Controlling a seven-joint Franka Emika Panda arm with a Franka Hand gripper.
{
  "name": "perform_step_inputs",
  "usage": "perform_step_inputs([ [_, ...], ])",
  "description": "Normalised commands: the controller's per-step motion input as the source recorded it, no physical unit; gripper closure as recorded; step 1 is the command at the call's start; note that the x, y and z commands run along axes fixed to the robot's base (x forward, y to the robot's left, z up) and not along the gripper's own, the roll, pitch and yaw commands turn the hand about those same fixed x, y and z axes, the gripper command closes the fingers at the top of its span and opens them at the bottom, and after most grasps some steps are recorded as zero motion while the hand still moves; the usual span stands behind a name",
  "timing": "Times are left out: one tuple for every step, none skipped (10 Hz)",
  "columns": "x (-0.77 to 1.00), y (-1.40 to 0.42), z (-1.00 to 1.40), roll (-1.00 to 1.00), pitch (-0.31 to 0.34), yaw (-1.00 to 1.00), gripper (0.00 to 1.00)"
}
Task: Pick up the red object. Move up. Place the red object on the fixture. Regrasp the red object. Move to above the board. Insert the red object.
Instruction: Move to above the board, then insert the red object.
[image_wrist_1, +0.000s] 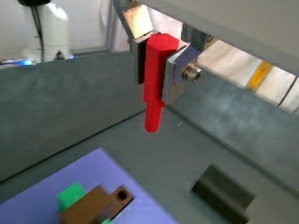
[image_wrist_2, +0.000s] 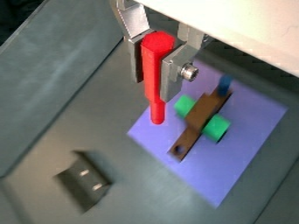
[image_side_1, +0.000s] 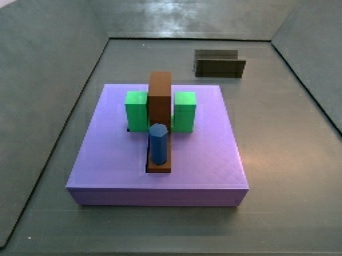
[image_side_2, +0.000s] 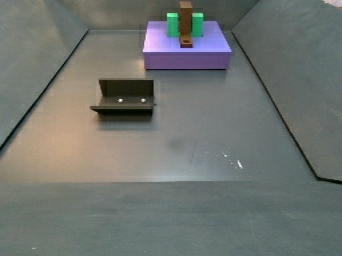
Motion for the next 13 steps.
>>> perform_step_inputs([
  [-0.08, -0.06, 0.03, -1.0, 0.107, 0.02, 1.0],
  [-0.1, -0.03, 0.01, -1.0, 0.087, 0.03, 1.0],
  [-0.06, 0.03, 0.0, -0.79, 0.046, 0.02, 1.0],
  [-0.05, 0.03, 0.01, -0.64, 0.024, 0.01, 1.0],
  [-0.04, 0.01, -0.01, -0.38, -0.004, 0.0, 1.0],
  [-0.03, 0.01, 0.0, -0.24, -0.008, 0.0, 1.0],
  [0.0, 0.0, -0.26, -0.08, -0.084, 0.05, 1.0],
  [0.0, 0.0, -0.4, -0.07, -0.089, 0.01, 1.0],
  [-0.21, 0.17, -0.76, -0.01, -0.251, 0.0, 1.0],
  [-0.26, 0.27, -0.78, 0.0, -0.229, 0.0, 1.0],
  [-0.26, 0.33, -0.78, 0.01, -0.227, 0.0, 1.0],
  [-0.21, 0.39, -0.8, 0.07, -0.209, 0.0, 1.0],
  [-0.08, 0.37, -0.82, 0.08, -0.189, 0.04, 1.0],
])
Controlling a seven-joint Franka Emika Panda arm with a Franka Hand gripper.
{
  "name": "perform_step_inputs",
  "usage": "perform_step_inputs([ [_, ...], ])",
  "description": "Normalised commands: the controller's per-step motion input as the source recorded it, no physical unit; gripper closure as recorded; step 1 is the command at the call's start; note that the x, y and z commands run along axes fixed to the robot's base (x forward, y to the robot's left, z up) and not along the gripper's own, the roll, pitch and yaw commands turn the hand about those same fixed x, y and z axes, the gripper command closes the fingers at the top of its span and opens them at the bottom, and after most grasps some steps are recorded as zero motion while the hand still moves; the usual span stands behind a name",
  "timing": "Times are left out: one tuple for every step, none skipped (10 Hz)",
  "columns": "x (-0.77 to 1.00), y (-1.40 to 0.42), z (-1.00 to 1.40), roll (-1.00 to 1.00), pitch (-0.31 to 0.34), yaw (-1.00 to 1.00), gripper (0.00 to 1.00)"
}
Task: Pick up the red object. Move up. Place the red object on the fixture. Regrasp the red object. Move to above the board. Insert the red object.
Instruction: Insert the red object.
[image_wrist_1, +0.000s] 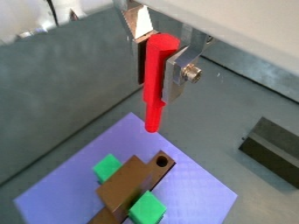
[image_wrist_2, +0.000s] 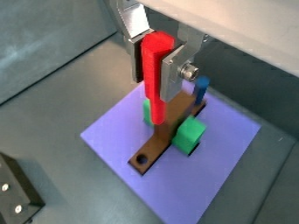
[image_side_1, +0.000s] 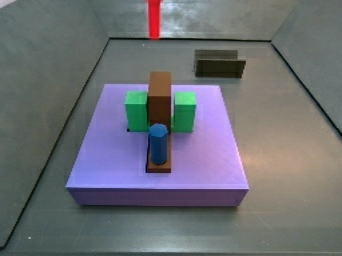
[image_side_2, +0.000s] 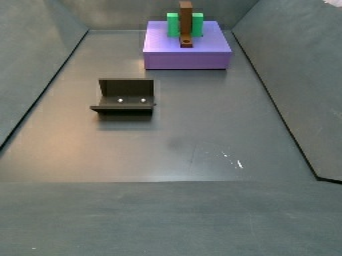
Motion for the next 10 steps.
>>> perform_step_inputs([
  [0.0, 0.35, -0.83, 0.07, -0.176, 0.1, 1.0],
  [0.02, 0.25, -0.89, 0.11, -0.11, 0.06, 1.0],
  [0.05, 0.07, -0.85, 0.15, -0.107, 0.08, 1.0],
  [0.15, 0.0, -0.85, 0.17, -0.097, 0.0, 1.0],
  [0.22, -0.08, -0.86, 0.18, -0.089, 0.0, 1.0],
  [0.17, -0.03, -0.83, 0.2, -0.084, 0.0, 1.0],
  [0.11, 0.0, -0.83, 0.14, -0.126, 0.0, 1.0],
  [0.11, 0.0, -0.8, 0.14, -0.134, 0.0, 1.0],
  [0.12, 0.0, -0.74, 0.15, -0.109, 0.0, 1.0],
  [0.0, 0.0, -0.67, 0.22, -0.044, 0.0, 1.0],
])
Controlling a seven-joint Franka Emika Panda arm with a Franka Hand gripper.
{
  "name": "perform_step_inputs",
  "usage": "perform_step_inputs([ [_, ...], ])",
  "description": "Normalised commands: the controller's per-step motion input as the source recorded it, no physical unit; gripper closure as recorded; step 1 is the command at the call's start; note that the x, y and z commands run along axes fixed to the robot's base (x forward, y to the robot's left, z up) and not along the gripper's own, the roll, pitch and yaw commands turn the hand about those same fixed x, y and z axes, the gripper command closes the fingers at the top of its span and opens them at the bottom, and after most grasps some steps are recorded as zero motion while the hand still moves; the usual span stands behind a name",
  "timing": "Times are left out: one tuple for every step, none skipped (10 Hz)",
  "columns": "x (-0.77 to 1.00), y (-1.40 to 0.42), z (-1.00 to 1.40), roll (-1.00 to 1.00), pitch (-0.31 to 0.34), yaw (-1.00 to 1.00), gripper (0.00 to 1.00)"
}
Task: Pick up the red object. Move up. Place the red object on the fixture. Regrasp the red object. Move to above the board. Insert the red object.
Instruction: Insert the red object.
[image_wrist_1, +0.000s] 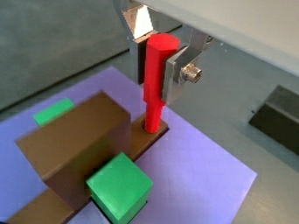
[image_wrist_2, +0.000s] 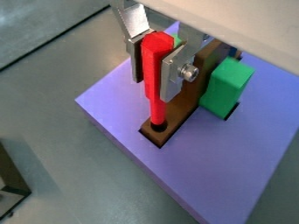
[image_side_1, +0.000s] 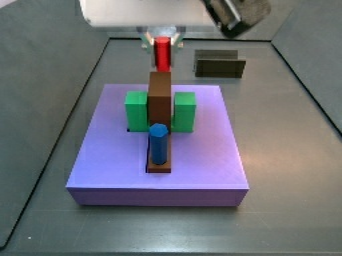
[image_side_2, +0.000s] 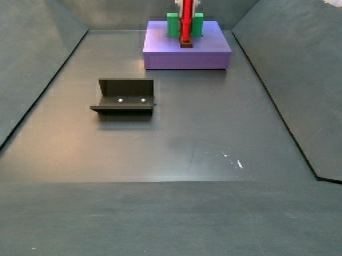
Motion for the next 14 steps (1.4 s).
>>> perform_step_inputs([
  [0.0, 0.0, -0.64, 0.2, -0.034, 0.0, 1.0],
  [-0.01, 0.0, -0.54, 0.16, -0.026, 0.0, 1.0],
  [-0.15, 0.08, -0.4, 0.02, -0.054, 0.0, 1.0],
  [-0.21, 0.12, -0.3, -0.01, -0.077, 0.0, 1.0],
  [-0.23, 0.11, -0.29, -0.03, -0.094, 0.0, 1.0],
  [-0.24, 0.09, -0.29, -0.05, -0.114, 0.0, 1.0],
  [-0.2, 0.07, -0.28, -0.08, -0.134, 0.0, 1.0],
  [-0.11, 0.03, -0.27, -0.06, -0.107, 0.0, 1.0],
  [0.08, 0.0, -0.39, -0.01, -0.019, 0.0, 1.0],
  [0.07, 0.0, -0.49, 0.01, -0.026, 0.0, 1.0],
  [0.02, 0.0, -0.54, 0.17, -0.004, 0.0, 1.0],
  [0.15, 0.0, -0.56, 0.24, 0.0, 0.0, 1.0],
  [0.19, 0.0, -0.58, 0.28, 0.047, 0.0, 1.0],
  [0.34, -0.01, -0.5, 0.24, 0.076, -0.02, 1.0],
])
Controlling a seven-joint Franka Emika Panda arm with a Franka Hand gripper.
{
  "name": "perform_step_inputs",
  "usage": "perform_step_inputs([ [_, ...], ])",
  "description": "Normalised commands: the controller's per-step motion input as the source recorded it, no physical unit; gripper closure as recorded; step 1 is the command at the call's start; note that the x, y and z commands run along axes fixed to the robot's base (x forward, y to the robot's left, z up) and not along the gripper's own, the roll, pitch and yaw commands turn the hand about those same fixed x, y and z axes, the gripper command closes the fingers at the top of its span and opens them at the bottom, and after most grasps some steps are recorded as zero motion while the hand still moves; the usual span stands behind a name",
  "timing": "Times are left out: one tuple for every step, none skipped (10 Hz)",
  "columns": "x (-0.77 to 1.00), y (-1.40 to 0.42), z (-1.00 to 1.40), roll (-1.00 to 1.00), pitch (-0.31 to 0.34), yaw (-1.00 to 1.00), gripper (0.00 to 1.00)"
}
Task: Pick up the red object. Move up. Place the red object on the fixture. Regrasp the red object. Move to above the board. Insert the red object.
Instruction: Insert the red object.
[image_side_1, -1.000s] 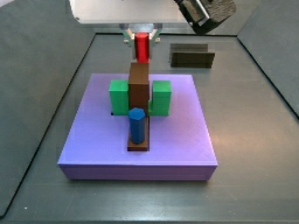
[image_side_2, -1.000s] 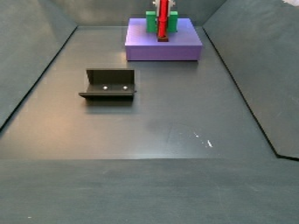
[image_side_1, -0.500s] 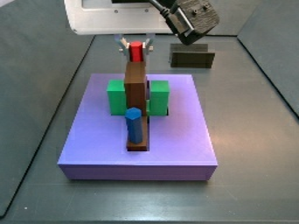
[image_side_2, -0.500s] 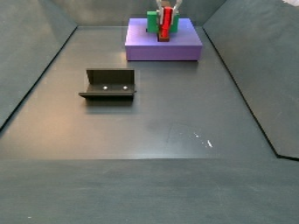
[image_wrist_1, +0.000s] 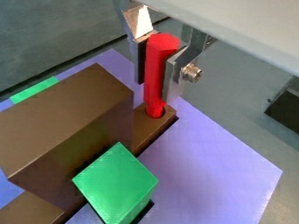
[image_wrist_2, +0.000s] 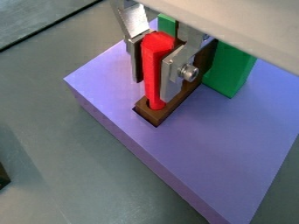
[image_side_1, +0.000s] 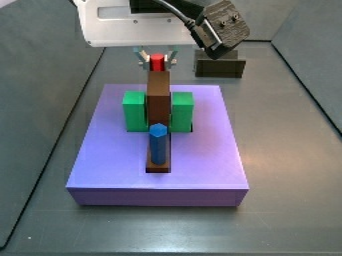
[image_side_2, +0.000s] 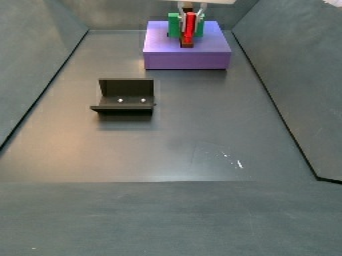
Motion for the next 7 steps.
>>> perform_step_inputs([
  [0.45, 0.0, -0.4, 0.22, 0.123, 0.0, 1.0],
  [0.49, 0.0, -0.32, 0.2, 0.153, 0.0, 1.0],
  [0.37, 0.0, -0.23, 0.07, 0.129, 0.0, 1.0],
  [0.01, 0.0, -0.41, 0.13, 0.031, -0.01, 1.0],
  [0.0, 0.0, -0.17, 0.14, 0.013, 0.0, 1.0],
  [0.0, 0.0, 0.0, 0.01, 0.0, 0.0, 1.0],
  [0.0, 0.0, 0.0, 0.0, 0.0, 0.0, 1.0],
])
